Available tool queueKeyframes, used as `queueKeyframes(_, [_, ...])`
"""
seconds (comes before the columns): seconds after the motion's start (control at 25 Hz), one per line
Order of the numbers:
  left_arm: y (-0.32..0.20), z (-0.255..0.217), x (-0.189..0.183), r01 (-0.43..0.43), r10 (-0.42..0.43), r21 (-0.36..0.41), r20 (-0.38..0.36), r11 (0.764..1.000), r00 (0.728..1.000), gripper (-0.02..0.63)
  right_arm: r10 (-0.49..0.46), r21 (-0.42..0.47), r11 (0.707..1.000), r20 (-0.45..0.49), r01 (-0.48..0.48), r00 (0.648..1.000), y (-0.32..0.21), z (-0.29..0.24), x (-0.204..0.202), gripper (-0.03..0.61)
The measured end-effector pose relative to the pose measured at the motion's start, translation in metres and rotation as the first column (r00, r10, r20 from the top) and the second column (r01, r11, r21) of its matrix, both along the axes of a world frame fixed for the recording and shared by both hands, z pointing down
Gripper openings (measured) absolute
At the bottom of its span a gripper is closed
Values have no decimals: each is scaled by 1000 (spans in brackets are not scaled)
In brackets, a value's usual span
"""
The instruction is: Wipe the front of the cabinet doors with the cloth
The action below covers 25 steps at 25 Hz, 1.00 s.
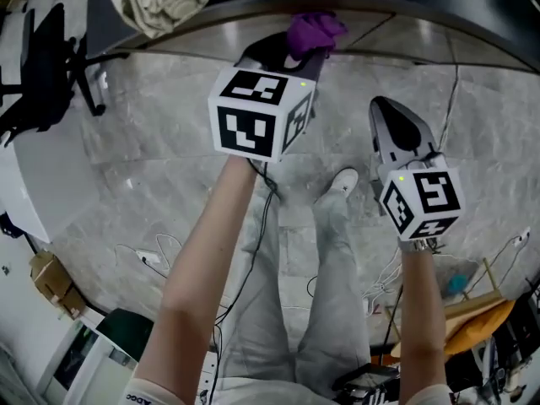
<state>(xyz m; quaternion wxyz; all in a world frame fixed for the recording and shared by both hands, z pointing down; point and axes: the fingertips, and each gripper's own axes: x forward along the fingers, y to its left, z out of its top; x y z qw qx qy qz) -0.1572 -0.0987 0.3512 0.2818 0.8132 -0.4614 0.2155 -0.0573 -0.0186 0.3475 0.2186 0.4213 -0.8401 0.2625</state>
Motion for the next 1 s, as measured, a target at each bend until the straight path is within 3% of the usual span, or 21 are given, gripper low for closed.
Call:
queueKeyframes(0.32, [16,3,-166,83,-82,-24,54,996,995,137,-117,-12,993,20,118,993,4,-7,-153,29])
queueKeyframes(0.48, [22,5,-221,114,-112,-25,53,993,992,137,-193,-10,981,19,193,981,9,-8,-219,29])
queueKeyframes(0.68, [31,5,-272,163,-162,-35,44,986,986,137,-241,-2,970,15,241,970,11,-16,-272,29])
queueKeyframes(0.84, [47,8,-284,184,-182,-47,33,982,983,137,-244,7,970,39,244,969,20,-16,-282,29])
queueKeyframes(1.0, [61,19,-254,153,-151,-59,42,986,988,137,-250,-18,968,65,252,966,29,-1,-266,29])
